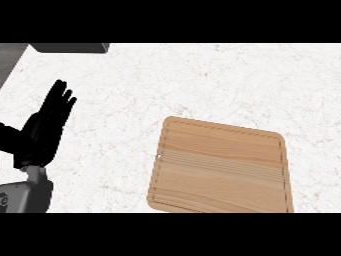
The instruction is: Pick the pear from the cutting board and place it in the pan
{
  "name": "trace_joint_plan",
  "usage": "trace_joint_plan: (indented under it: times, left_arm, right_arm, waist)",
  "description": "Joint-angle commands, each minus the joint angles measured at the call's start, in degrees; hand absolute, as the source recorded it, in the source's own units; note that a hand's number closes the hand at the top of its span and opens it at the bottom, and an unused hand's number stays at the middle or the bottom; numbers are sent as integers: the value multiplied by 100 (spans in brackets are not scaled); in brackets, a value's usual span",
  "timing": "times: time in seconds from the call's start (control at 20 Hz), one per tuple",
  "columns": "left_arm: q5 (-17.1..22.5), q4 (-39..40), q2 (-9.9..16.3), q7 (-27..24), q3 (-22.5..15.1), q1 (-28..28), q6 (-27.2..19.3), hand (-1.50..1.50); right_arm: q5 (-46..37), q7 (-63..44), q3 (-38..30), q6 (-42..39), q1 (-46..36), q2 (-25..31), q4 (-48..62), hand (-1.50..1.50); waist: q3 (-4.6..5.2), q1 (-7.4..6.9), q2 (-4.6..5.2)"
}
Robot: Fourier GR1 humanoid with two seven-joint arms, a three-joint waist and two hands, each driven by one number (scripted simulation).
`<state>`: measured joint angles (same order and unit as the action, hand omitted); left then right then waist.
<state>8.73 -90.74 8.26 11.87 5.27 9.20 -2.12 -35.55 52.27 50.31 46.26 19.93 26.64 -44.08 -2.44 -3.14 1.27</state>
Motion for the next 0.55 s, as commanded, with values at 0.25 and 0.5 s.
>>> trace_joint_plan:
  times: [0.25,0.5]
  left_arm:
    - [36,19,-22,0,-45,50,62,0]
    - [0,20,-32,10,-75,84,38,0]
  right_arm:
    - [702,925,-18,-953,-254,-99,312,-150]
    - [1014,1303,-78,-1313,-342,-55,499,-150]
  waist:
    - [-119,-85,-3]
    - [-116,-10,-49]
